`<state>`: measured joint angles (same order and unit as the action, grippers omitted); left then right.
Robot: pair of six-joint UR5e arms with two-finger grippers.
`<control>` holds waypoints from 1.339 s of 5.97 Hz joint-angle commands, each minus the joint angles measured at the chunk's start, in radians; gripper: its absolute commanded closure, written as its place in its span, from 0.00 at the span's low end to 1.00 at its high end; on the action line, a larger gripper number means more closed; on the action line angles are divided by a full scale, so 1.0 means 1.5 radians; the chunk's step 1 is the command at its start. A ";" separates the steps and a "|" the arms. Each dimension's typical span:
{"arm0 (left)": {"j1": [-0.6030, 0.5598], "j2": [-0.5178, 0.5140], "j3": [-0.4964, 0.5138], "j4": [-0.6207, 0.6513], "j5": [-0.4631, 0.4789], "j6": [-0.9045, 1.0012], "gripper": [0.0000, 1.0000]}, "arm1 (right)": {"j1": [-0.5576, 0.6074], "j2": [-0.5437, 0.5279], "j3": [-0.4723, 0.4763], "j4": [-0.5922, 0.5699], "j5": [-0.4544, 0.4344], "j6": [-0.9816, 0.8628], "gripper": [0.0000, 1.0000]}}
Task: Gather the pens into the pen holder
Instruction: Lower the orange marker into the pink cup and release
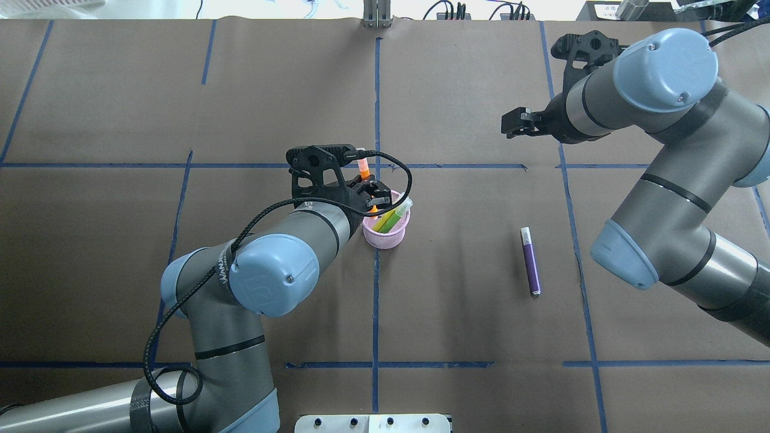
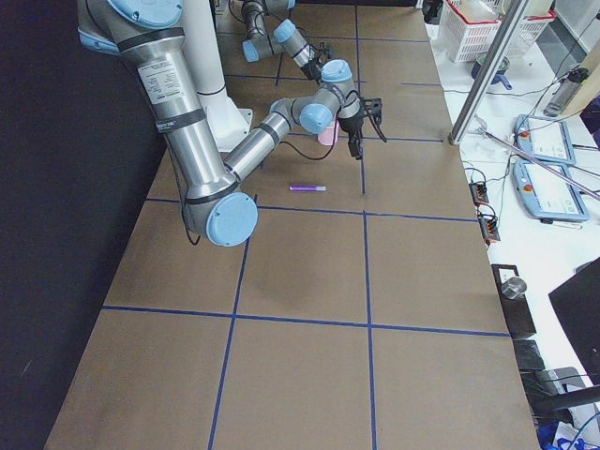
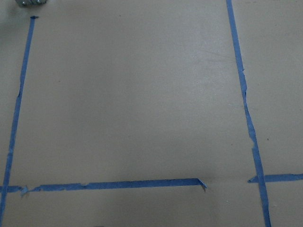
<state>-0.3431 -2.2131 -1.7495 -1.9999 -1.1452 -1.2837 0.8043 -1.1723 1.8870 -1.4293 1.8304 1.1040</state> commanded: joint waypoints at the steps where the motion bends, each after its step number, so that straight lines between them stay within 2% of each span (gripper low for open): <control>1: 0.007 -0.008 0.007 0.000 0.000 0.001 0.93 | -0.001 -0.002 -0.002 0.001 -0.001 -0.001 0.00; 2: 0.006 -0.020 0.020 0.000 0.000 0.001 0.78 | -0.002 -0.002 -0.002 0.001 0.000 -0.001 0.00; 3: 0.006 -0.019 0.020 0.000 0.000 0.013 0.05 | -0.003 -0.002 -0.002 0.001 -0.001 -0.001 0.00; 4: 0.006 -0.019 0.019 0.000 0.000 0.025 0.00 | -0.003 -0.002 -0.002 0.000 -0.001 -0.001 0.00; 7: -0.023 -0.012 -0.023 -0.006 -0.005 0.065 0.00 | -0.038 -0.001 -0.025 -0.002 0.012 0.005 0.00; 8: -0.048 0.011 -0.030 -0.025 -0.052 0.093 0.00 | -0.037 -0.003 -0.038 -0.007 0.093 0.004 0.01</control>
<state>-0.3832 -2.2212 -1.7786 -2.0171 -1.1758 -1.1842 0.7520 -1.1753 1.8475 -1.4349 1.8850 1.1102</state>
